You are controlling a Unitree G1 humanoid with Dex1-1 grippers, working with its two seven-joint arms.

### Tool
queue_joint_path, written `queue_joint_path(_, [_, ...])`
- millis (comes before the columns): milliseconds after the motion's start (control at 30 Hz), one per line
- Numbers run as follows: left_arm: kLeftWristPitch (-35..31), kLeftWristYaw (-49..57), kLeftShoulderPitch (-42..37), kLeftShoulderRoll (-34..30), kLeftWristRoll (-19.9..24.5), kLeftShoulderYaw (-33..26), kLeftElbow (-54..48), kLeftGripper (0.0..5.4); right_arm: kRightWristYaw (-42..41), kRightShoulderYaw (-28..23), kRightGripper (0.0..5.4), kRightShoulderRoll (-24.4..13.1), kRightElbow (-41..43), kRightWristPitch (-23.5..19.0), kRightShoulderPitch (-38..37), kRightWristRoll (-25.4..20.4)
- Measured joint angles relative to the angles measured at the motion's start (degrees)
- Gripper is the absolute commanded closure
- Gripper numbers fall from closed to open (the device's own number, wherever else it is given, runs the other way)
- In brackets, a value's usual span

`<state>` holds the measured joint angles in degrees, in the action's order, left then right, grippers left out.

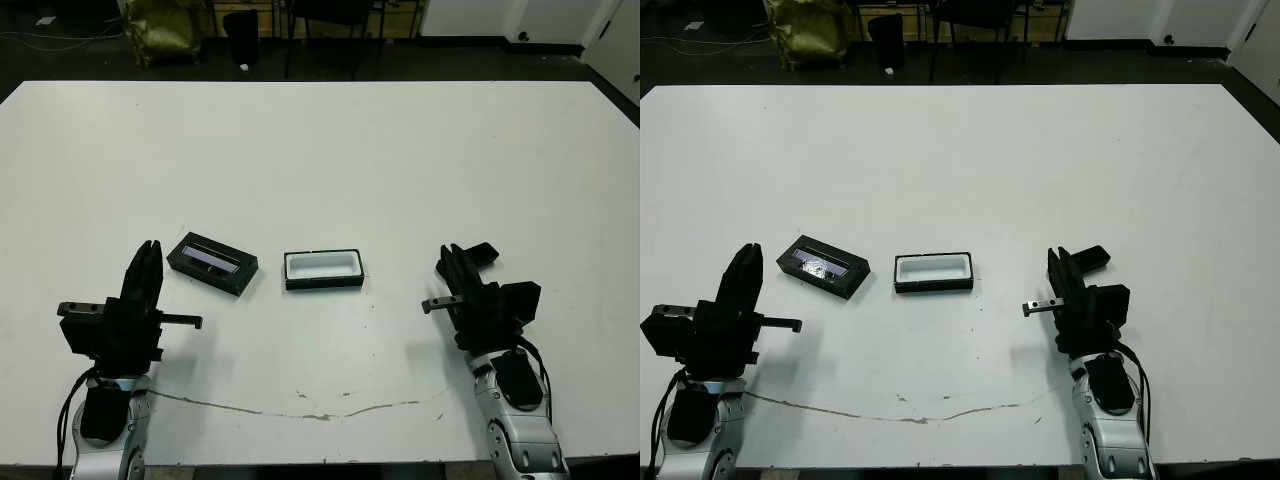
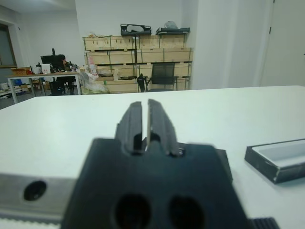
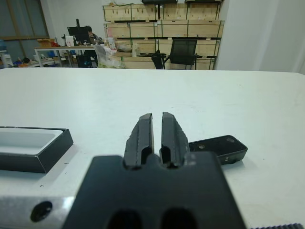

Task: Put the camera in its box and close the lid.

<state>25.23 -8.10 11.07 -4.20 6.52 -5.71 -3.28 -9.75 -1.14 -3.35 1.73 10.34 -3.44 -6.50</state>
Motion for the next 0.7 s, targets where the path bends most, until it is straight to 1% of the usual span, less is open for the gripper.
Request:
queue_joint_path(167, [1.42,0.13,-0.15,0.35,-0.26,0.47,1.69,5.38,-0.01,0.05,5.40,0.19,0.38,-0.59,-0.48,0.04])
queue_joint_path(400, [0.89,0.52,0.09,1.02,-0.82,1.41,0.97,5.38,-1.64,0.02,5.40,0.19,-0.72,0.30,-0.53,-0.61])
queue_joint_path(500, [0.82,0.53,0.10,1.08,-0.78,1.53,0.92,5.38,-2.75,-0.17,5.40,-0.16,0.01,0.06,-0.54,-1.43])
queue_joint_path(600, [-2.39,1.45,0.89,1.52,-0.96,1.92,-1.42,5.38,-4.97,-0.99,5.40,-3.18,3.23,-0.61,0.37,-2.00])
queue_joint_path(667, [-5.20,2.06,1.97,1.96,-1.09,2.40,-3.71,5.38,-7.36,-2.87,5.40,-6.69,5.22,-1.73,2.44,-3.66])
queue_joint_path(700, [-5.60,2.15,2.31,2.00,-1.19,2.54,-4.21,5.38,-8.84,-3.87,5.40,-8.86,5.78,-2.03,3.99,-4.32])
